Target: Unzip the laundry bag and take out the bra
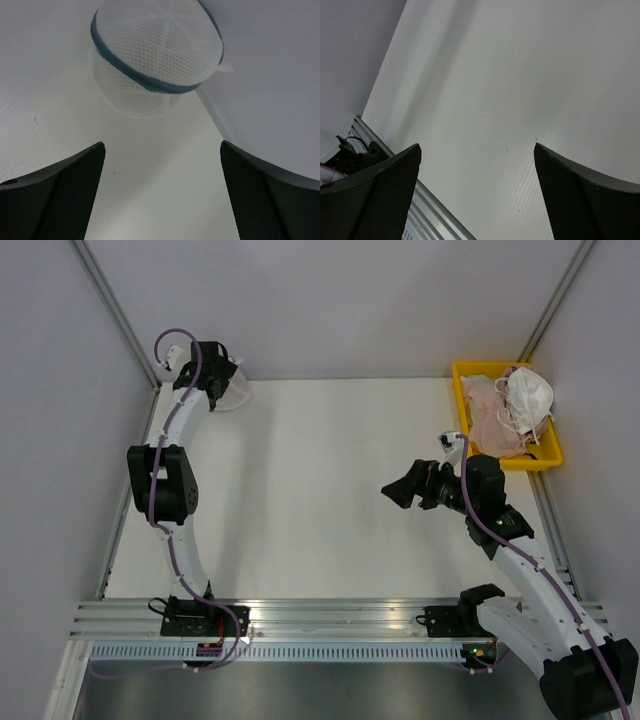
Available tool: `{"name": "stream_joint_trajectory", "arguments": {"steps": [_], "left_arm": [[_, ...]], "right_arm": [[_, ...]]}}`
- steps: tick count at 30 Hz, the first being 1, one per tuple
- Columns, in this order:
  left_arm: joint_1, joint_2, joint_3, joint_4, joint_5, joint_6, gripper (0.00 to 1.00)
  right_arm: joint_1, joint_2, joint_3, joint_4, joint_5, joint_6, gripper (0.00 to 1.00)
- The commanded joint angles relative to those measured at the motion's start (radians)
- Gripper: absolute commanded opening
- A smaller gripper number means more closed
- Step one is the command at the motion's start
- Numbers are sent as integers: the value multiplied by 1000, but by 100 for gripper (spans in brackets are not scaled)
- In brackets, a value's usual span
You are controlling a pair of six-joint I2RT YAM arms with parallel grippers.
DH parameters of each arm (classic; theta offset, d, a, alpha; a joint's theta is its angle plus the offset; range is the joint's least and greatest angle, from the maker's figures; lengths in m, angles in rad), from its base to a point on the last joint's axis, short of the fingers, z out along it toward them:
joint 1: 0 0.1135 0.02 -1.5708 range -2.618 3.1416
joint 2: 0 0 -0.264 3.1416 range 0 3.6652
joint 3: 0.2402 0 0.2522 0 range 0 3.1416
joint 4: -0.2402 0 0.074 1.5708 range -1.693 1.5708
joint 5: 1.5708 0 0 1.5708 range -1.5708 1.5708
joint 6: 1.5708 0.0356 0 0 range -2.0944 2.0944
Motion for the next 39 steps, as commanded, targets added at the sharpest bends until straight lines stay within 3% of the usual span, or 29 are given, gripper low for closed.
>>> {"name": "stream_joint_trajectory", "arguments": {"steps": [1, 6, 16, 23, 24, 31, 34, 37, 39], "left_arm": [[36, 51, 14, 23, 28, -301, 100], [54, 75, -83, 262, 98, -452, 100], [99, 174, -67, 305, 50, -601, 100], [123, 232, -28, 317, 39, -615, 97], [125, 241, -20, 329, 44, -605, 95], [149, 269, -12, 479, 193, -539, 48], [160, 275, -38, 592, 333, -504, 31], [163, 305, -79, 795, 615, -495, 18], [163, 318, -101, 933, 723, -534, 12]], "right_arm": [[-2, 10, -2, 9, -15, -10, 98], [-2, 54, -13, 17, -22, -8, 98], [0, 85, -9, 8, -27, -10, 98], [0, 73, -3, -26, -24, -21, 98], [0, 70, -3, -28, -24, -22, 98], [0, 50, 4, -57, -9, -28, 98], [0, 38, 4, -61, 5, -31, 98], [0, 27, 7, -68, 28, -33, 98], [0, 19, 13, -77, 45, -30, 98]]}}
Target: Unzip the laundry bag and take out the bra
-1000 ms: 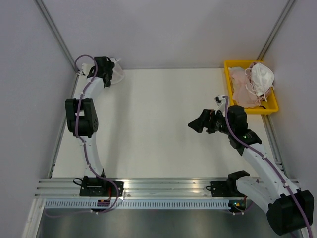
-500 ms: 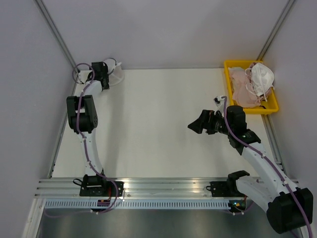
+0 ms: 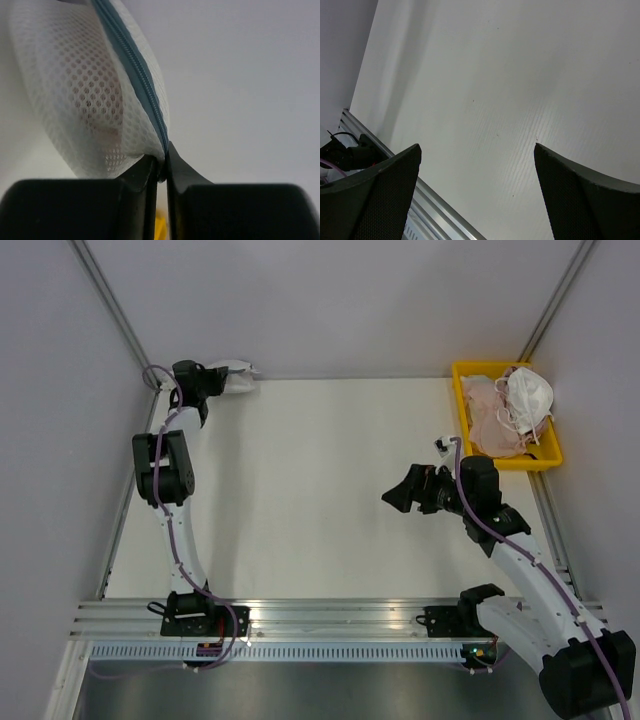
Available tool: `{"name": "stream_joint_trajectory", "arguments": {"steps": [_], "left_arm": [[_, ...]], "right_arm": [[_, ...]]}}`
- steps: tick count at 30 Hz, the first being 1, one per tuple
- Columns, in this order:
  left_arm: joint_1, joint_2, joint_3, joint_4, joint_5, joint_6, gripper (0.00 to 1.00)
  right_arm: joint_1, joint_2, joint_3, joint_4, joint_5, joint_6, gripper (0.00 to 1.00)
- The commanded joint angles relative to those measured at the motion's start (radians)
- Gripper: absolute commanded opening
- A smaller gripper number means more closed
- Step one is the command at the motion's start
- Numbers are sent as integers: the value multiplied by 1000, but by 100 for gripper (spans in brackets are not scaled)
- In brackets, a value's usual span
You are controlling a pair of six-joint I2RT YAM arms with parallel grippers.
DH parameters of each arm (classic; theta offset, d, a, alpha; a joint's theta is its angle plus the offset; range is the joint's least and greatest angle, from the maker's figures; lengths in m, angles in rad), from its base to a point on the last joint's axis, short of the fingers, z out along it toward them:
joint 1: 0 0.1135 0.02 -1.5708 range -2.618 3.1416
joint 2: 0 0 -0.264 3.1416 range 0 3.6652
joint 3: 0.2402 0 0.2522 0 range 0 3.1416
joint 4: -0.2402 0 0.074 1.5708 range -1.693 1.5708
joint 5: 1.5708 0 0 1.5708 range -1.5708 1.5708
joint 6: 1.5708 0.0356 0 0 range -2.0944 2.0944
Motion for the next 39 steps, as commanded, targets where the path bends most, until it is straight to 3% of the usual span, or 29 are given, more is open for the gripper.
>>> {"name": "stream_joint_trajectory", "arguments": {"steps": [1, 13, 22, 30, 33, 39], "left_arm": [[-2, 44, -68, 330, 328, -12, 9], [-41, -264, -622, 686, 820, 38, 6], [-175, -455, -800, 623, 1144, 170, 5], [-377, -634, -909, 181, 1088, 592, 4], [-385, -677, -1025, 274, 1059, 540, 2], [-385, -711, -1257, 714, 982, 342, 2]], "right_arm": [[0, -26, 27, -10, 52, -9, 98], [0, -55, 47, 37, 236, 94, 98], [0, 17, 30, 174, 160, 152, 98], [2, 83, -77, 439, 9, 323, 98], [14, 117, -137, 530, 1, 382, 96], [90, 197, -198, 570, 46, 410, 93]]}}
